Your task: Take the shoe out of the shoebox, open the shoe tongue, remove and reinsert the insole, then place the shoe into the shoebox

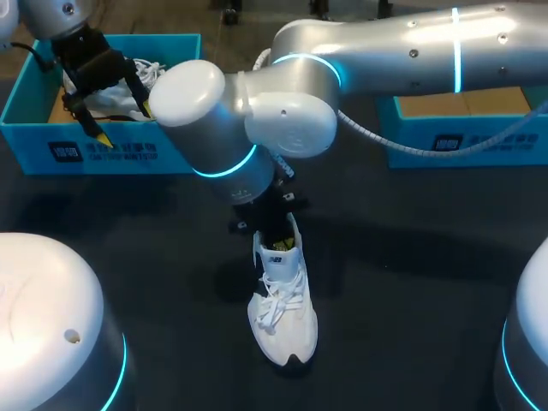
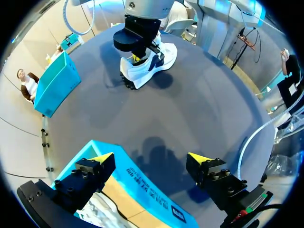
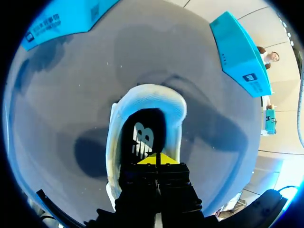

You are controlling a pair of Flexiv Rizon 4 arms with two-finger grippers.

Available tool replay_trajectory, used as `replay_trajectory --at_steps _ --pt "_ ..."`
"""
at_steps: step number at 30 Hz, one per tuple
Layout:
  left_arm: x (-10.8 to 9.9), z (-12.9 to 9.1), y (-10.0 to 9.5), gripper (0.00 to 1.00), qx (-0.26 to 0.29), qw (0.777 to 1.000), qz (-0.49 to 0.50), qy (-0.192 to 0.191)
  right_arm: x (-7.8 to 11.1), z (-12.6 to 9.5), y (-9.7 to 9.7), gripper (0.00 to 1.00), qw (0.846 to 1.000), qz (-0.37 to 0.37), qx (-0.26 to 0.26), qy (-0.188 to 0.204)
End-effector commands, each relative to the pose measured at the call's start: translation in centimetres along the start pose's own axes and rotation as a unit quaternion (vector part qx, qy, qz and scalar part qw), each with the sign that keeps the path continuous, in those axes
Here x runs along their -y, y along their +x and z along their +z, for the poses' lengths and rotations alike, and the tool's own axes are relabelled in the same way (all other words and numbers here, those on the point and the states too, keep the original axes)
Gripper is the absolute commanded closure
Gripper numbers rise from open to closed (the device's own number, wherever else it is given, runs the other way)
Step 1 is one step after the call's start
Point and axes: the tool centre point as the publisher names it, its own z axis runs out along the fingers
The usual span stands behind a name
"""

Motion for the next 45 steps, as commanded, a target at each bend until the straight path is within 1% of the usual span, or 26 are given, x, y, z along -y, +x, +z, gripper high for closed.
replay_trajectory --at_steps 1,5,8,14,18,20,23,24,28,33,36,38,45 --pt "-0.1 0.0 -0.1 0.0 -0.002 1.0 0.0 -0.001 -0.5 1.3 -0.7 1.0 1.0 -0.004 -0.022 0.003" --pt "-0.1 0.0 -0.1 0.0 -0.002 1.0 0.0 -0.001 -1.0 2.5 -0.5 1.0 0.999 -0.008 -0.034 0.013" --pt "-0.1 0.0 -0.1 0.0 -0.002 1.0 0.0 -0.001 -1.0 3.3 -0.1 1.0 0.999 -0.008 -0.036 0.02" --pt "-0.1 0.0 -0.1 0.0 -0.002 1.0 0.0 -0.001 -0.6 3.9 0.7 1.0 0.998 -0.008 -0.039 0.039" --pt "-0.1 0.0 -0.1 0.0 -0.002 1.0 0.0 -0.001 -0.4 4.4 1.1 1.0 0.997 -0.011 -0.062 0.052" --pt "-0.1 0.0 -0.1 0.0 -0.002 1.0 0.0 -0.001 -0.2 4.5 1.3 1.0 0.995 -0.01 -0.077 0.055" --pt "-0.1 0.0 -0.1 0.0 -0.002 1.0 0.0 -0.001 0.1 3.8 1.7 1.0 0.995 -0.01 -0.086 0.054" --pt "-0.1 0.0 -0.1 0.0 -0.002 1.0 0.0 -0.001 0.3 3.2 1.9 1.0 0.995 -0.011 -0.089 0.047" --pt "-0.1 0.0 -0.1 0.0 -0.002 1.0 0.0 -0.001 0.2 1.4 1.8 1.0 0.995 -0.003 -0.09 0.039" --pt "-0.1 0.0 -0.1 0.0 -0.002 1.0 0.0 -0.001 -0.3 0.3 2.0 1.0 0.994 0.002 -0.101 0.031" --pt "-0.1 0.0 -0.1 0.0 -0.002 1.0 0.0 -0.001 -0.6 0.7 2.6 1.0 0.993 -0.003 -0.111 0.033" --pt "-0.1 0.0 -0.1 0.0 -0.002 1.0 0.0 -0.001 -0.9 1.6 3.1 1.0 0.992 -0.011 -0.12 0.04" --pt "-0.1 0.0 -0.1 0.0 -0.002 1.0 0.0 -0.001 -1.2 3.2 3.4 1.0 0.989 -0.011 -0.135 0.057"
